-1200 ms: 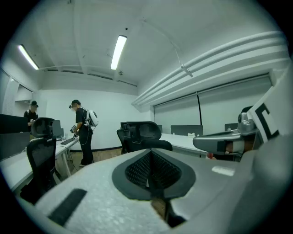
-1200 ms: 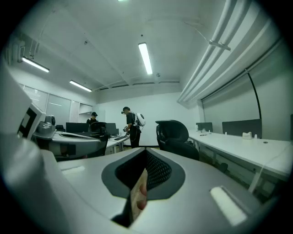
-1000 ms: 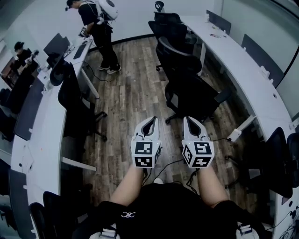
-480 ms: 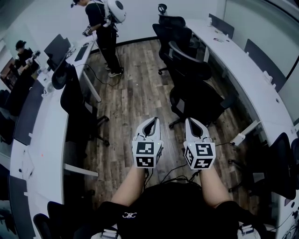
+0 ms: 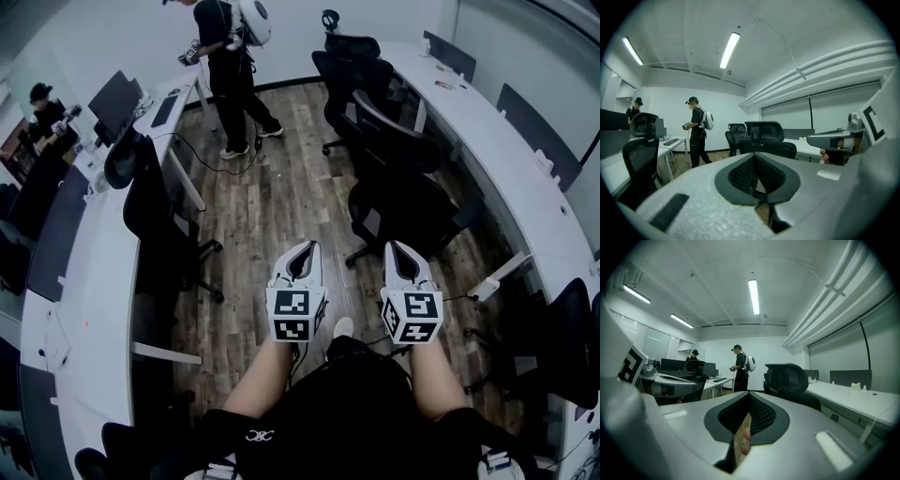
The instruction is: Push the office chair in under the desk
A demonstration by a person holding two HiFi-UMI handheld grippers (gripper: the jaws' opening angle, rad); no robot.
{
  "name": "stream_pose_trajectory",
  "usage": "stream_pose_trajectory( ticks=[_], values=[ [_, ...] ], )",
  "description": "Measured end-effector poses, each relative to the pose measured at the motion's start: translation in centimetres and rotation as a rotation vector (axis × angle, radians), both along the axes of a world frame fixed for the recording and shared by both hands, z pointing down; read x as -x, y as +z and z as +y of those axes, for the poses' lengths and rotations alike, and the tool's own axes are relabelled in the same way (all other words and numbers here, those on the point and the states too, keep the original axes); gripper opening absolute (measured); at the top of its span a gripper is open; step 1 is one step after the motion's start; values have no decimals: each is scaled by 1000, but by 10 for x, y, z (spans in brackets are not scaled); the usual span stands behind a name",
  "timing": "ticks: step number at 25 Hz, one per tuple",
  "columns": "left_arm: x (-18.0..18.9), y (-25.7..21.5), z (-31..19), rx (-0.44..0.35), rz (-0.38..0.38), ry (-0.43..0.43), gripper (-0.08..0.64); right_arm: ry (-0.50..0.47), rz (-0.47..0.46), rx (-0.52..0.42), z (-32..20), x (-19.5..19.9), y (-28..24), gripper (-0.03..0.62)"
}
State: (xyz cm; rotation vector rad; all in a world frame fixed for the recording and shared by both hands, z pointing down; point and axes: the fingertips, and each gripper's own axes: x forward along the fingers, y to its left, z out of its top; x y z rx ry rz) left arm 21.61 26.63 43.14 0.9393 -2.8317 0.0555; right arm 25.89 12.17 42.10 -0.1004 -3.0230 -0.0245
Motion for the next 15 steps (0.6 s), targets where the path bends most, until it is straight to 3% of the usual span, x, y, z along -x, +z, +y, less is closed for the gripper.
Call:
stream_pose_trajectory(
  ticks=[8,15],
  values=[
    [65,13,-7,37,4,12,8,76,20,31,-46,65,18,8],
    [152,9,-24,53,20,51,8,68,15,20,-60,140,8,9]
  ],
)
